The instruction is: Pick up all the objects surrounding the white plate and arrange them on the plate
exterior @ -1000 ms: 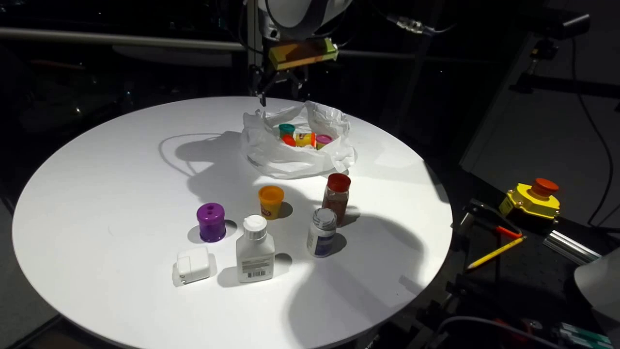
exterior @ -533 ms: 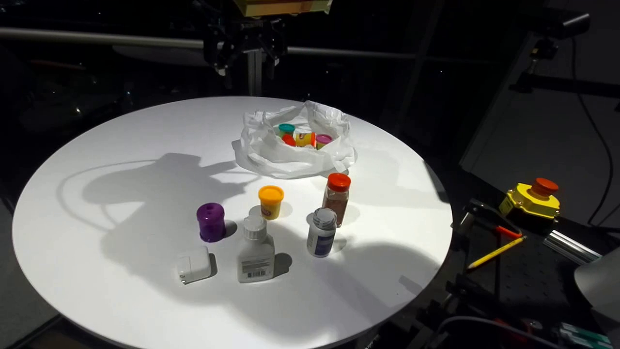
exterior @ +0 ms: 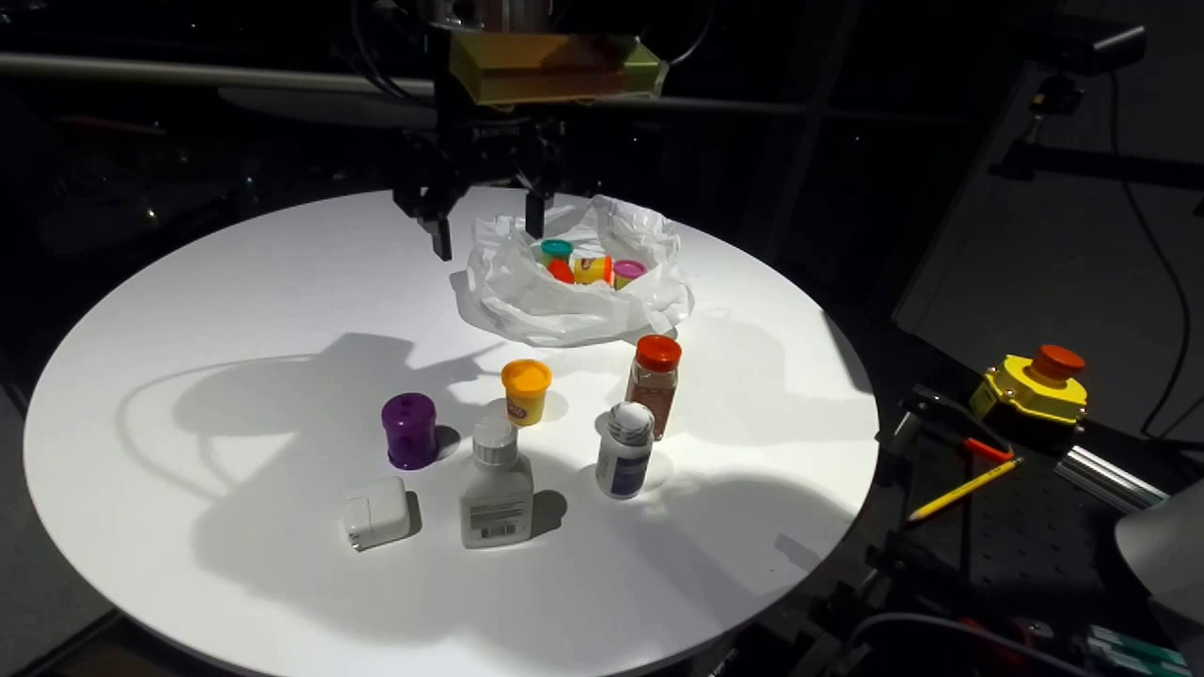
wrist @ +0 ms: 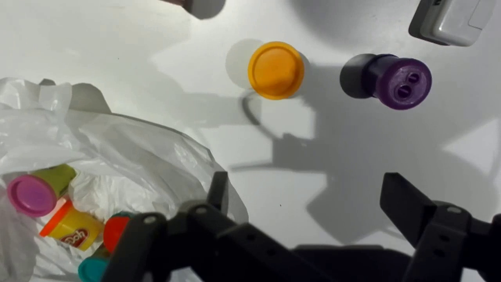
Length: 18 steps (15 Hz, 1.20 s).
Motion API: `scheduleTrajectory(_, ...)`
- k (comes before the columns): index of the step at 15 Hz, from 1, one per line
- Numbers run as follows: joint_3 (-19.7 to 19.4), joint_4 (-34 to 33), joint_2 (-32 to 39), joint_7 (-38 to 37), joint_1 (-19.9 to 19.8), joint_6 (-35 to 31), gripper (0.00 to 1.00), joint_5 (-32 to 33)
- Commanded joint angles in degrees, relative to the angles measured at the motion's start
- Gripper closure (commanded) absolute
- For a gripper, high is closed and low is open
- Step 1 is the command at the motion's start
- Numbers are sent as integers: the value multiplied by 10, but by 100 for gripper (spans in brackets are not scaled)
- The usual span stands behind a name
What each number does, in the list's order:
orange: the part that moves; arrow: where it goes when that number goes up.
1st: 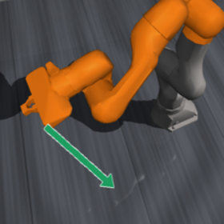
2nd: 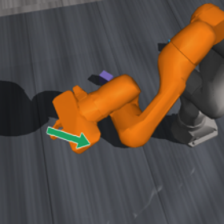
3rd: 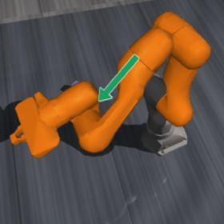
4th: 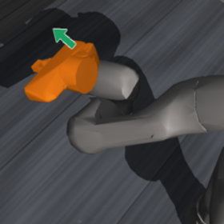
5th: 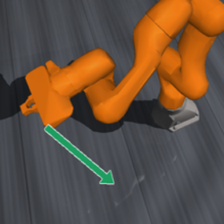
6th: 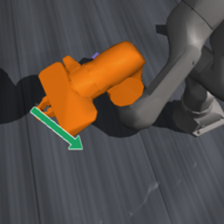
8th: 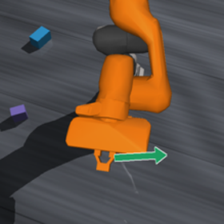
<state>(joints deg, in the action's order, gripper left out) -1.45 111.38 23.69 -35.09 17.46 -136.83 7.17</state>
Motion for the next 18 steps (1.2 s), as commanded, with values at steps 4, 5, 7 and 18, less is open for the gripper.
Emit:
scheduleTrajectory(4, 24, 15, 58, 25, -35, -36, 0, -68)
scheduleTrajectory(5, 24, 12, 71, 29, -35, -32, 0, -69)
scheduleTrajectory(7, 27, 11, 89, 37, -33, -28, 0, -75)
scheduleTrajectory(18, 6, 10, 125, 35, -4, -60, 27, -46)
